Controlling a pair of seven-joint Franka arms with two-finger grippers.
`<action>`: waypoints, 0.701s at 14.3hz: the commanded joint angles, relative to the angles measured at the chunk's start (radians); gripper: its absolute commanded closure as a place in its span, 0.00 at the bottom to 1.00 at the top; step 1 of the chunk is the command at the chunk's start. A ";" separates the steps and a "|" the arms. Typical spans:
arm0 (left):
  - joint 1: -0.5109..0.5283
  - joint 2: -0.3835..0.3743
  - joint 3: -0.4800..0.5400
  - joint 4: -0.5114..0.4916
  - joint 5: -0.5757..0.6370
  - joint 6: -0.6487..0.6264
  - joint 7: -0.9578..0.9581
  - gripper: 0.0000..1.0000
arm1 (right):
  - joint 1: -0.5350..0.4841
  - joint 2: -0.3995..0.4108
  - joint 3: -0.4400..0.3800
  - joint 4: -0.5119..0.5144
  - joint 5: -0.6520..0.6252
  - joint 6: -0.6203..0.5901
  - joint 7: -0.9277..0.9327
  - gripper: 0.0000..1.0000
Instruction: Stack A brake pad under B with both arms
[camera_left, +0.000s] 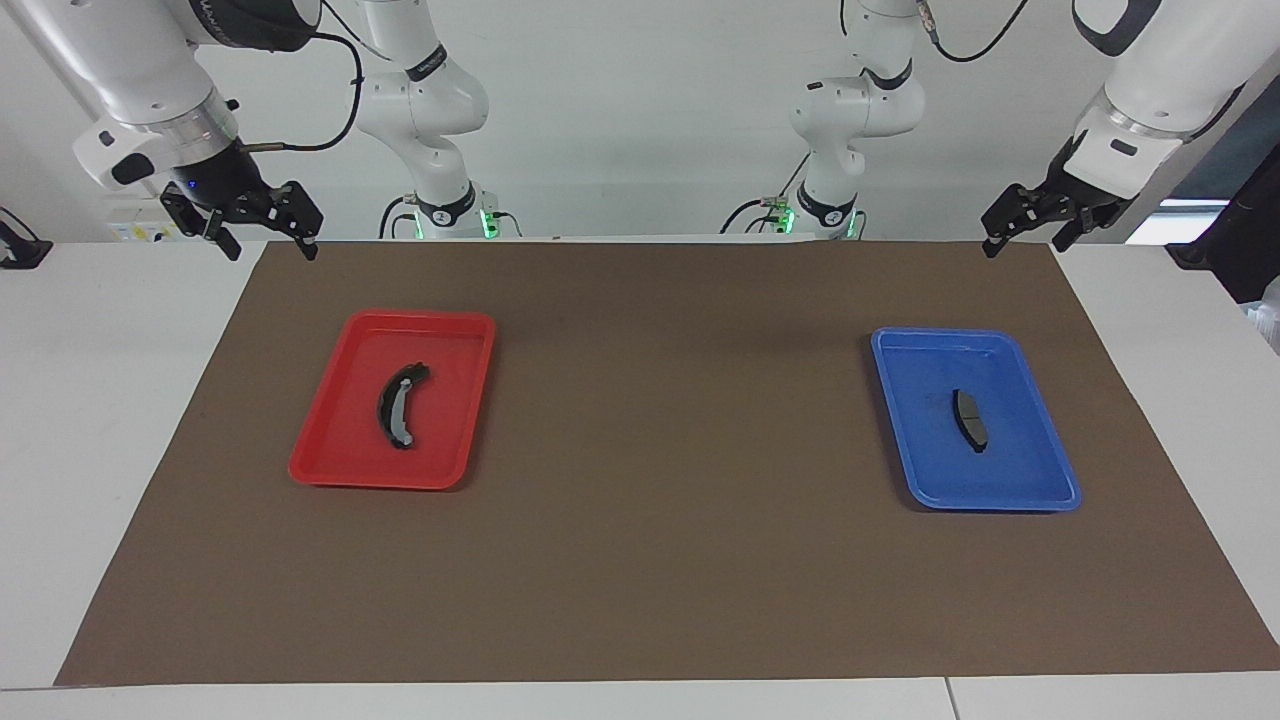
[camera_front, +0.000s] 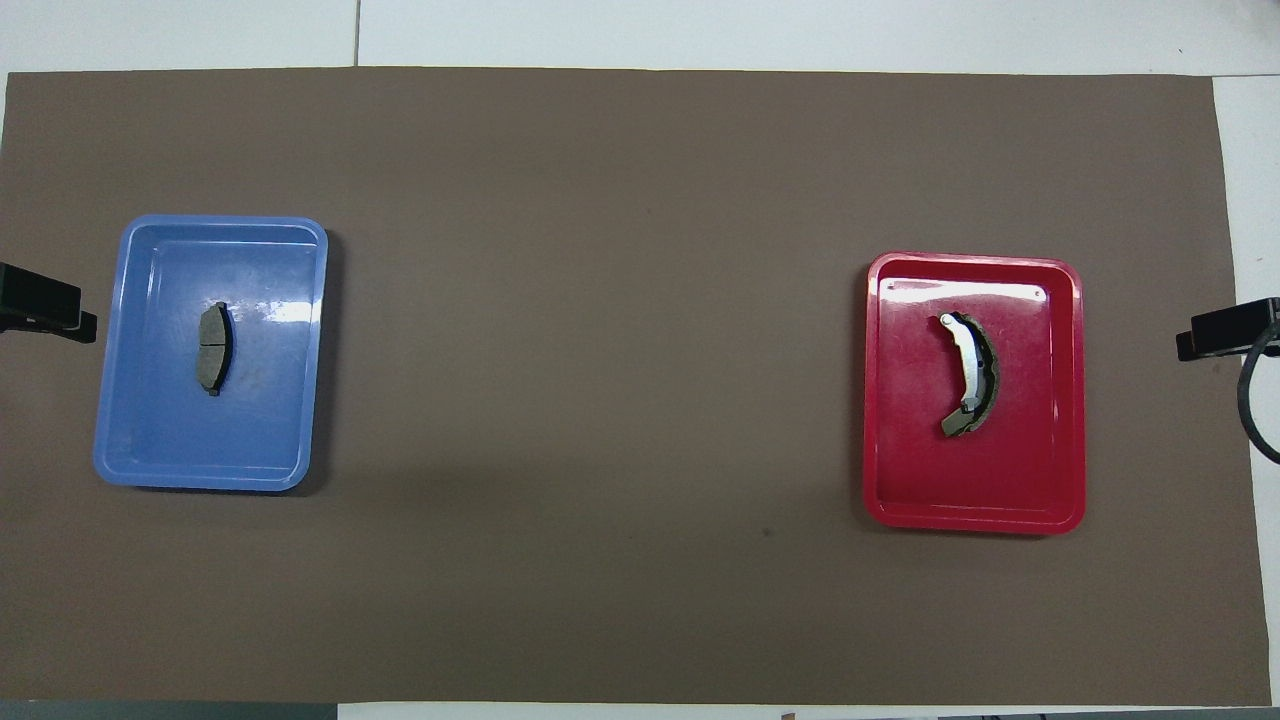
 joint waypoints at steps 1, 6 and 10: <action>0.006 -0.028 0.003 -0.038 -0.004 0.039 0.021 0.00 | -0.003 -0.002 0.002 -0.004 0.002 0.015 -0.013 0.00; 0.006 -0.031 0.003 -0.043 -0.004 0.036 0.022 0.00 | -0.003 -0.002 0.002 -0.004 0.003 0.015 -0.013 0.00; 0.005 -0.031 0.004 -0.040 -0.004 0.042 0.013 0.00 | -0.003 -0.003 0.002 -0.007 0.003 0.015 -0.010 0.00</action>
